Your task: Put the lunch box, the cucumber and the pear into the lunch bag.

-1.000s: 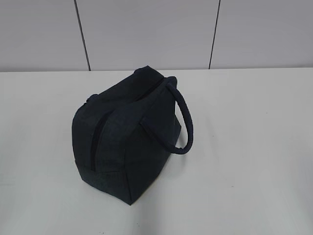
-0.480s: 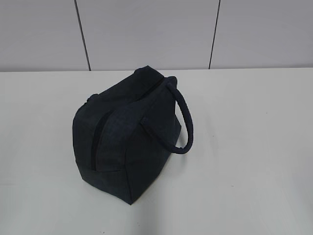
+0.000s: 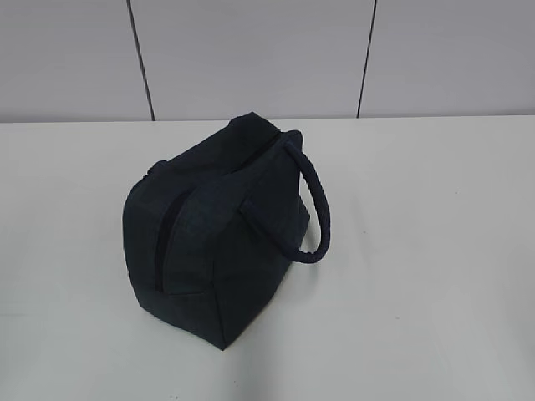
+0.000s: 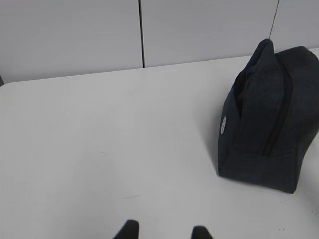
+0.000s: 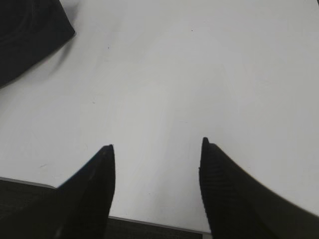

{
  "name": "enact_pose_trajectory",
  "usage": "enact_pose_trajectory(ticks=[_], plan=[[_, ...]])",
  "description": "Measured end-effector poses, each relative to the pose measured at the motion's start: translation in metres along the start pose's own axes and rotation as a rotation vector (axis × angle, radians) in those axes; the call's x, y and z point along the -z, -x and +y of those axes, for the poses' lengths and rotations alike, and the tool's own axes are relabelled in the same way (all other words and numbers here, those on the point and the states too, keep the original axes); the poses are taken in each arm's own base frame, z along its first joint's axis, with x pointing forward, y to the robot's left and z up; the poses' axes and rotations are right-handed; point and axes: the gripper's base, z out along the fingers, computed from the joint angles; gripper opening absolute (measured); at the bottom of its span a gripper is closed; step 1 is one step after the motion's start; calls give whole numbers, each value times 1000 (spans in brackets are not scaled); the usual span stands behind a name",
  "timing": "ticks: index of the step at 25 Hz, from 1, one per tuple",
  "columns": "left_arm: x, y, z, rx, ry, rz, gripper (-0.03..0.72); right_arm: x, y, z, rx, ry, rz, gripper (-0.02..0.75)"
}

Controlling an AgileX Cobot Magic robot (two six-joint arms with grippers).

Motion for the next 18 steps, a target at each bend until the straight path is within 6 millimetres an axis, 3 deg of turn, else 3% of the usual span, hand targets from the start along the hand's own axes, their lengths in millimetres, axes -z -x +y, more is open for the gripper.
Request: enact_pose_trajectory(ticks=[18], plan=[[0,0,-2,50,90,2,199,1,0,0,-47,-97,6,426]])
